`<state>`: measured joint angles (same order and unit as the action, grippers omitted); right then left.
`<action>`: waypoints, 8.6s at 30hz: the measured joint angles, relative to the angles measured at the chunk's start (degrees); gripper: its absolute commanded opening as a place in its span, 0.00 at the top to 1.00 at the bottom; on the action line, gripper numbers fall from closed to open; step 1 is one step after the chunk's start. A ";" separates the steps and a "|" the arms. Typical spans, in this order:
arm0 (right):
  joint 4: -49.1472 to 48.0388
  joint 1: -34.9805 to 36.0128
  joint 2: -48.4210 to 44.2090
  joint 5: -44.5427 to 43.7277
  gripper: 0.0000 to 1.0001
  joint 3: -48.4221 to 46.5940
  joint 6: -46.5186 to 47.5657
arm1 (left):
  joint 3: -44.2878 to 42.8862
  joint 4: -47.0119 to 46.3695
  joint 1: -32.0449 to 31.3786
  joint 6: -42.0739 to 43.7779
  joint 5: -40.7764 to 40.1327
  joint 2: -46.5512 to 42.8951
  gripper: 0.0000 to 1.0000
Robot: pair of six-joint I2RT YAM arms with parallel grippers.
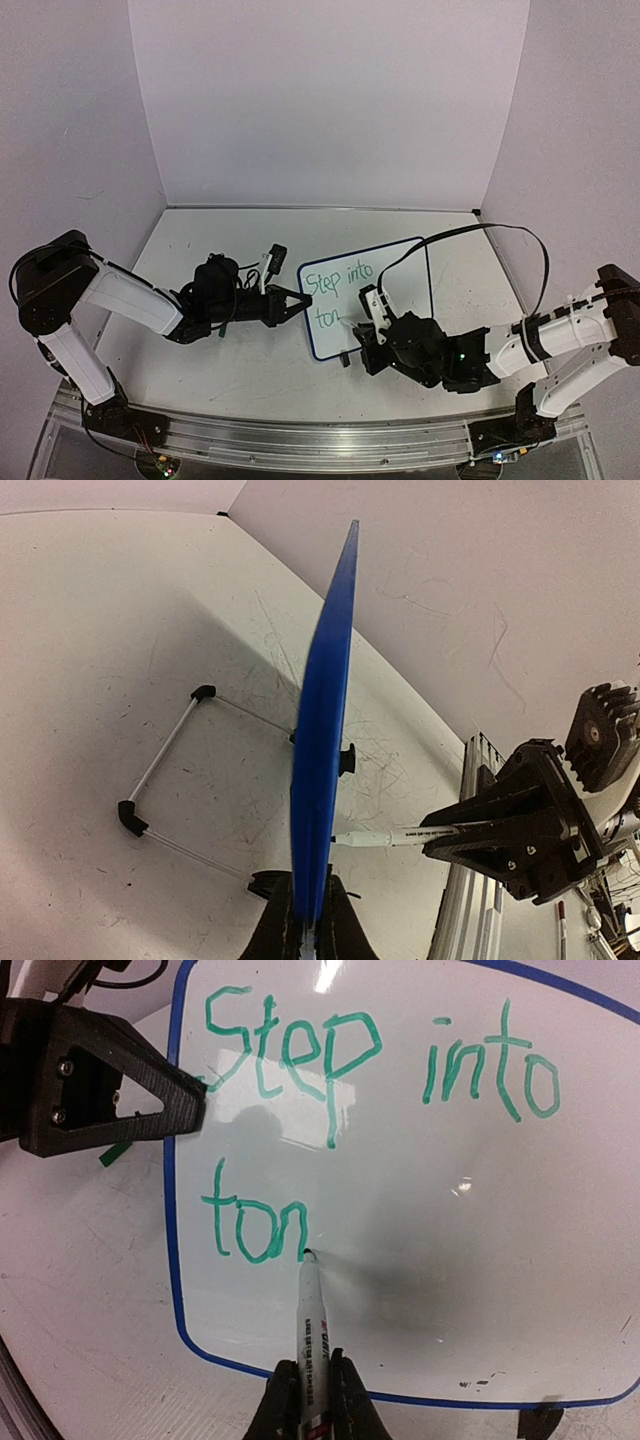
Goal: Write a sentence on the whiteboard
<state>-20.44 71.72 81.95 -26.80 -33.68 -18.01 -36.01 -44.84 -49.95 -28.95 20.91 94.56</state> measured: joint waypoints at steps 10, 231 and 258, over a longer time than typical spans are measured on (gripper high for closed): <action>-0.87 -0.02 0.21 -1.87 1.00 -1.00 1.44 | 0.00 0.00 0.00 -0.02 0.04 0.00 1.00; -5.69 -5.81 -9.06 6.54 1.00 6.77 7.71 | 0.13 0.00 -0.15 -0.04 -0.13 -0.11 1.00; -3.99 -5.79 -5.55 3.53 1.00 4.12 6.04 | 0.13 0.00 -0.15 -0.03 -0.13 -0.11 1.00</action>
<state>-24.43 65.93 76.40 -23.27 -29.56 -11.97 -35.88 -44.84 -50.11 -28.98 20.78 94.45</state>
